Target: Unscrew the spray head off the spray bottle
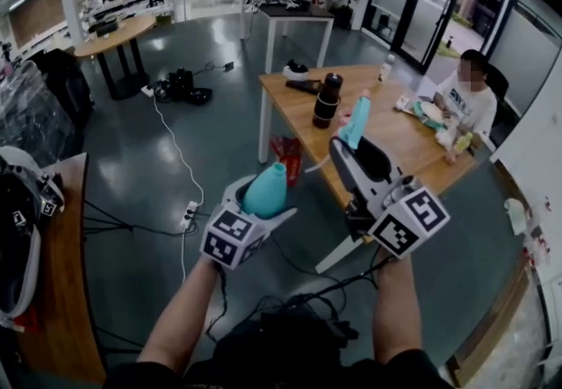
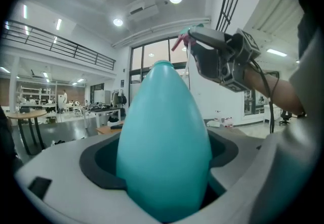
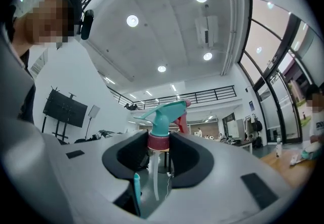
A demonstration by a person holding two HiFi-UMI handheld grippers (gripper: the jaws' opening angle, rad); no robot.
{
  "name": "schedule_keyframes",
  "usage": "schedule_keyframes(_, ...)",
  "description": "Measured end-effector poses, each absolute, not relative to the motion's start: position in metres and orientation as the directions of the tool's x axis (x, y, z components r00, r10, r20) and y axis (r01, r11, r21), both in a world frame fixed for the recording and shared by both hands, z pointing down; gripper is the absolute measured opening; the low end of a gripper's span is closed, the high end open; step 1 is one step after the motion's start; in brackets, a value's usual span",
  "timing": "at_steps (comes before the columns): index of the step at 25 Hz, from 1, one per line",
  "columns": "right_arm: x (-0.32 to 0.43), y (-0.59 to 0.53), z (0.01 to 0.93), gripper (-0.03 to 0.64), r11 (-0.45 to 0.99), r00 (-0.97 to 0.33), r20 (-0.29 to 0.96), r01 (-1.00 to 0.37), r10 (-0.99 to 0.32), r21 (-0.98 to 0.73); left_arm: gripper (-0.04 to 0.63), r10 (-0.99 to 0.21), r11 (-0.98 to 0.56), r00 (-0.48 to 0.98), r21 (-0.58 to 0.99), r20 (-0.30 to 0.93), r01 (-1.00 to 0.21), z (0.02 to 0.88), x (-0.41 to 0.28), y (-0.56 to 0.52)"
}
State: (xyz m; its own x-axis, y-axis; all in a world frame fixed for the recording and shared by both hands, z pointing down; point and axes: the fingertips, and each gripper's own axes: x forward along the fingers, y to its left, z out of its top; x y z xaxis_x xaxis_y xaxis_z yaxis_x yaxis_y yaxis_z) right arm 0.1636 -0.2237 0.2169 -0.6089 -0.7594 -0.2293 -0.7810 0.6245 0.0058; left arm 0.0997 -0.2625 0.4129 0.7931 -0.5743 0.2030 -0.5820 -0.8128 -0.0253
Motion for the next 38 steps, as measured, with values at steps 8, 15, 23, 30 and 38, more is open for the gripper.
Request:
schedule_keyframes(8, 0.156, -0.247, 0.263, 0.138, 0.568, -0.566, -0.164, -0.822, -0.808, 0.040, 0.445, -0.618, -0.785, 0.777, -0.036, 0.122, -0.618, 0.367, 0.085, -0.272)
schedule_keyframes(15, 0.151, -0.255, 0.292, 0.138, 0.547, -0.544, -0.141, -0.837, -0.827, 0.017, 0.446, -0.628, -0.778, 0.774, -0.071, 0.085, -0.624, 0.345, 0.084, -0.272)
schedule_keyframes(23, 0.149, -0.254, 0.298, 0.137, 0.534, -0.530, -0.131, -0.845, -0.838, -0.002, 0.446, -0.629, -0.777, 0.773, -0.068, 0.082, -0.626, 0.341, 0.082, -0.273)
schedule_keyframes(30, 0.150, -0.252, 0.296, 0.137, 0.525, -0.522, -0.129, -0.851, -0.843, 0.013, 0.446, -0.616, -0.788, 0.784, -0.075, 0.079, -0.611, 0.340, 0.085, -0.271)
schedule_keyframes(38, 0.148, -0.252, 0.295, 0.137, 0.530, -0.528, -0.136, -0.848, -0.838, 0.021, 0.446, -0.606, -0.796, 0.791, -0.067, 0.089, -0.602, 0.347, 0.087, -0.268)
